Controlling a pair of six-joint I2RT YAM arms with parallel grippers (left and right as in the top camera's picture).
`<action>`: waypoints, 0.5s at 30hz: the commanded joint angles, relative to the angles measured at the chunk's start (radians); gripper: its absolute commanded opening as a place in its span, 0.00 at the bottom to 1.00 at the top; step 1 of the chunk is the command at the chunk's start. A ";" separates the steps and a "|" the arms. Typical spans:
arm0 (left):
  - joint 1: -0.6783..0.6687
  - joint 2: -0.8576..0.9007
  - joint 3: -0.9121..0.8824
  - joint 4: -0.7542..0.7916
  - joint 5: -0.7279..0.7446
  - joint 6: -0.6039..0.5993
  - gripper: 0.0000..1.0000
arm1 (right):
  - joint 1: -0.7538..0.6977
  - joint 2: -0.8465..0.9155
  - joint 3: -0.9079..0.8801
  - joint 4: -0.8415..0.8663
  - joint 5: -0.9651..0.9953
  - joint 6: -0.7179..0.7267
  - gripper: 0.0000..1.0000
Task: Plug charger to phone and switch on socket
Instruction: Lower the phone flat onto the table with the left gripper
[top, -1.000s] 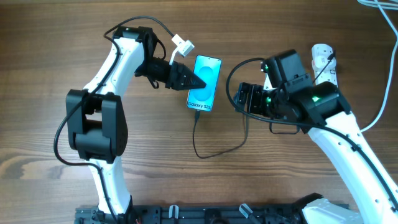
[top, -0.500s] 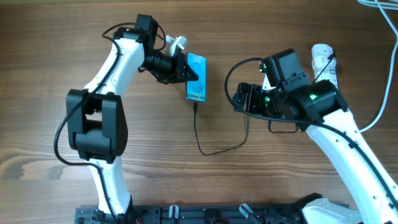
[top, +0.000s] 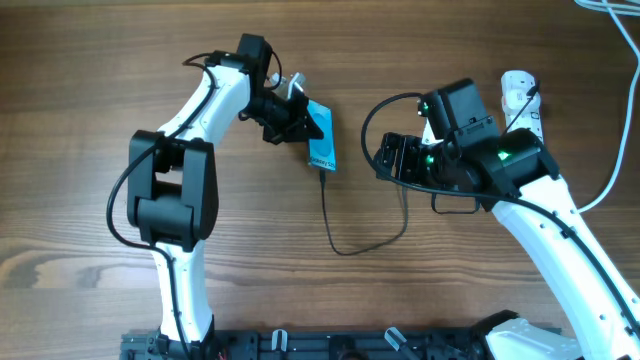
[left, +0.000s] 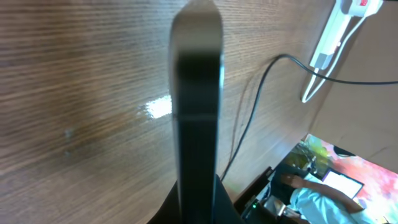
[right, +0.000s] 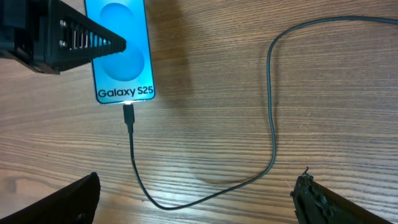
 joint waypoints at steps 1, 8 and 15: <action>-0.005 0.016 -0.002 0.002 -0.002 -0.011 0.04 | -0.002 0.005 0.021 0.000 -0.009 0.005 1.00; -0.048 0.065 -0.004 0.005 -0.003 0.004 0.04 | -0.002 0.005 0.021 0.004 -0.009 0.005 1.00; -0.058 0.089 -0.005 0.027 -0.074 0.004 0.04 | -0.002 0.005 0.019 0.003 -0.008 0.005 0.99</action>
